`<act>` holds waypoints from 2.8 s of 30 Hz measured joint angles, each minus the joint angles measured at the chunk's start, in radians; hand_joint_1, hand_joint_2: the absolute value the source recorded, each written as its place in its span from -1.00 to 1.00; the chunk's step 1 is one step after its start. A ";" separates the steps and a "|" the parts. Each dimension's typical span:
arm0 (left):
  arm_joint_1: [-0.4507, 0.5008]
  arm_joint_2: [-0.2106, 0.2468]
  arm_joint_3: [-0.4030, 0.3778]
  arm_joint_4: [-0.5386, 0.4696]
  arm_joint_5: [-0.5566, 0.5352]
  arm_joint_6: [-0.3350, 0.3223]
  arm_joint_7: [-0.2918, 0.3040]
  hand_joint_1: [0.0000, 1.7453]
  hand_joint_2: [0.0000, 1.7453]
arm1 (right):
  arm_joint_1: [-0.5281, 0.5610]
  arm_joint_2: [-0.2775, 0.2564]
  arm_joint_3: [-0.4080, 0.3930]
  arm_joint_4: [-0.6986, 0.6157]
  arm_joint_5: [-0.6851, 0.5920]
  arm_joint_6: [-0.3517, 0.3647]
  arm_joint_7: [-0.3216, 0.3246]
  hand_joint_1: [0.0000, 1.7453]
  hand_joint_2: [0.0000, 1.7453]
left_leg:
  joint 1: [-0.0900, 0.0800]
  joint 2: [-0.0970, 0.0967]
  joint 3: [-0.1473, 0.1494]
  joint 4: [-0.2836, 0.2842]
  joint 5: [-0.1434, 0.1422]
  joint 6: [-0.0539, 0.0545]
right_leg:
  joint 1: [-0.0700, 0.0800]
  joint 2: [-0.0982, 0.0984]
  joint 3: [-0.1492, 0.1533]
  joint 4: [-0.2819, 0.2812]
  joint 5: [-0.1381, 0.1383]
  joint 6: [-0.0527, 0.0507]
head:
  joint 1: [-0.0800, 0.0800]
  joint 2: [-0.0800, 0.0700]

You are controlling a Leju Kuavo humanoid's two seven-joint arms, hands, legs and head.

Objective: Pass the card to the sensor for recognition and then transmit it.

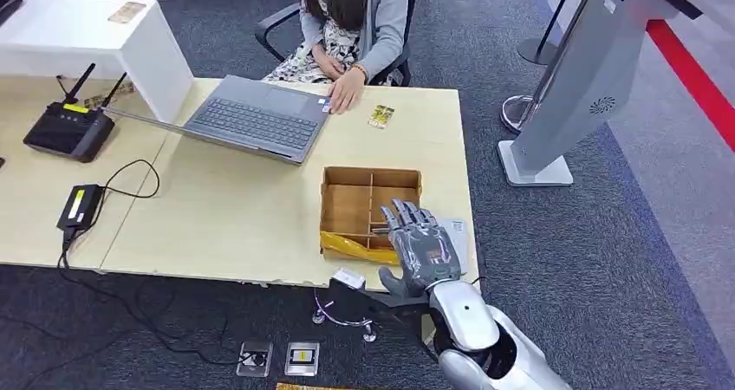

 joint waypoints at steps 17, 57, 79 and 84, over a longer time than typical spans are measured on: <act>-0.002 0.003 0.000 0.000 -0.013 -0.006 0.000 -1.00 -1.00 | -0.071 0.057 0.012 0.147 0.021 -0.104 -0.049 -1.00 1.00 | 0.000 0.000 -0.001 0.000 0.000 0.000 | 0.000 -0.001 0.000 0.000 0.000 0.000 | 0.000 0.000; -0.002 0.005 0.000 0.000 -0.017 0.020 0.012 -1.00 -1.00 | -0.173 0.110 0.067 0.493 -0.075 -0.268 -0.113 -1.00 1.00 | 0.000 -0.001 -0.001 0.000 0.000 0.000 | 0.000 -0.001 0.000 0.000 0.000 0.000 | 0.000 0.000; -0.002 0.004 0.000 0.000 -0.023 0.034 0.012 -1.00 -1.00 | -0.205 0.125 0.072 0.597 -0.074 -0.326 -0.134 1.00 1.00 | 0.000 0.000 -0.001 0.000 0.000 0.000 | 0.000 -0.001 0.000 0.000 0.000 0.000 | 0.000 0.000; -0.002 0.004 0.000 0.000 -0.024 0.036 0.011 -1.00 -1.00 | -0.214 0.124 0.072 0.611 -0.067 -0.327 -0.134 1.00 1.00 | 0.000 0.000 -0.001 0.000 0.000 0.000 | 0.000 -0.001 0.000 0.000 0.000 0.000 | 0.000 0.000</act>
